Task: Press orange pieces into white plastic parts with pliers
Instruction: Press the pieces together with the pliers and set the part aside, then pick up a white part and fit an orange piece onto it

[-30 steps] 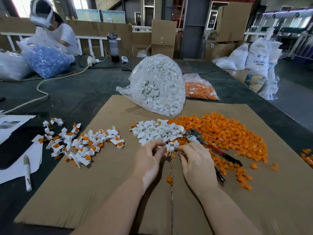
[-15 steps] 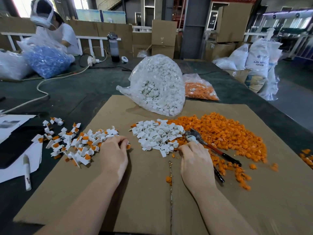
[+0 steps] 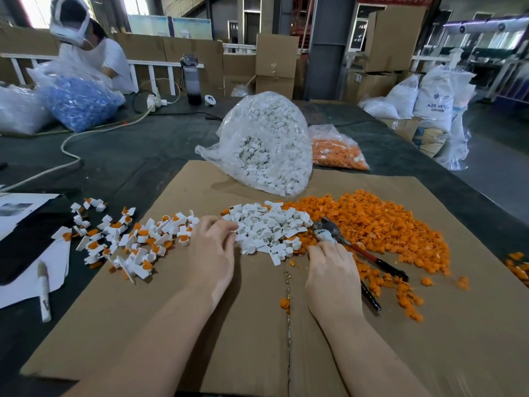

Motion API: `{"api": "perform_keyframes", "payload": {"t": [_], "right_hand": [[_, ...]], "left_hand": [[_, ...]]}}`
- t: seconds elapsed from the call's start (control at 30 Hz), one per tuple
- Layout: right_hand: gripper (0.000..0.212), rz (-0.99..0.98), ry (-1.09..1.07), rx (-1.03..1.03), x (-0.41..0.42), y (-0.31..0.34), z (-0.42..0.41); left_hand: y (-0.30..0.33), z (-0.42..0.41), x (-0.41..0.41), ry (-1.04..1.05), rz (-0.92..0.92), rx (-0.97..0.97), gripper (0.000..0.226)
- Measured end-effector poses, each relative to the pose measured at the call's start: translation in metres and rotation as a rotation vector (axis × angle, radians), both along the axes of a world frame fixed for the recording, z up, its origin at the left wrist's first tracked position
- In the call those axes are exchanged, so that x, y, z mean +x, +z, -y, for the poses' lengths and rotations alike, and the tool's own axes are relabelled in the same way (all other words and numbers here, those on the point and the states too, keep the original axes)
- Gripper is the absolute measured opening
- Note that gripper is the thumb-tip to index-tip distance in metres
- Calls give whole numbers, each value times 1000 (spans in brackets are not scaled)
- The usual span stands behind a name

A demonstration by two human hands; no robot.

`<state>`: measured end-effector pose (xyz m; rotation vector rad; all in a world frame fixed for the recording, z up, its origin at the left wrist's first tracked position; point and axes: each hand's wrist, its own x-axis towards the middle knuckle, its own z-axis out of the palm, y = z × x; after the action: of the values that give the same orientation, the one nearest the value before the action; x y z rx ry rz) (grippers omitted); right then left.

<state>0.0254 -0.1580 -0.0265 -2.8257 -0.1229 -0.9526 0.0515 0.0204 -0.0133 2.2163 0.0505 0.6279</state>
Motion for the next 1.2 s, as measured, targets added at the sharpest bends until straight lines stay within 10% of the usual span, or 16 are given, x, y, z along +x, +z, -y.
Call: {"api": "perform_keyframes", "payload": {"t": [0.27,1.0,1.2], "right_hand": [[24,-13,-27,-12,-1,2,-1],[34,75,69,175,-7,2,6],[31,49,82,168,-9,2,7]], "left_hand": [[-5,29,12,-185,-406,294,46],[-14,40,-20,-173,-26,-1,12],[-8,44,-25,-371,-82,195,24]]}}
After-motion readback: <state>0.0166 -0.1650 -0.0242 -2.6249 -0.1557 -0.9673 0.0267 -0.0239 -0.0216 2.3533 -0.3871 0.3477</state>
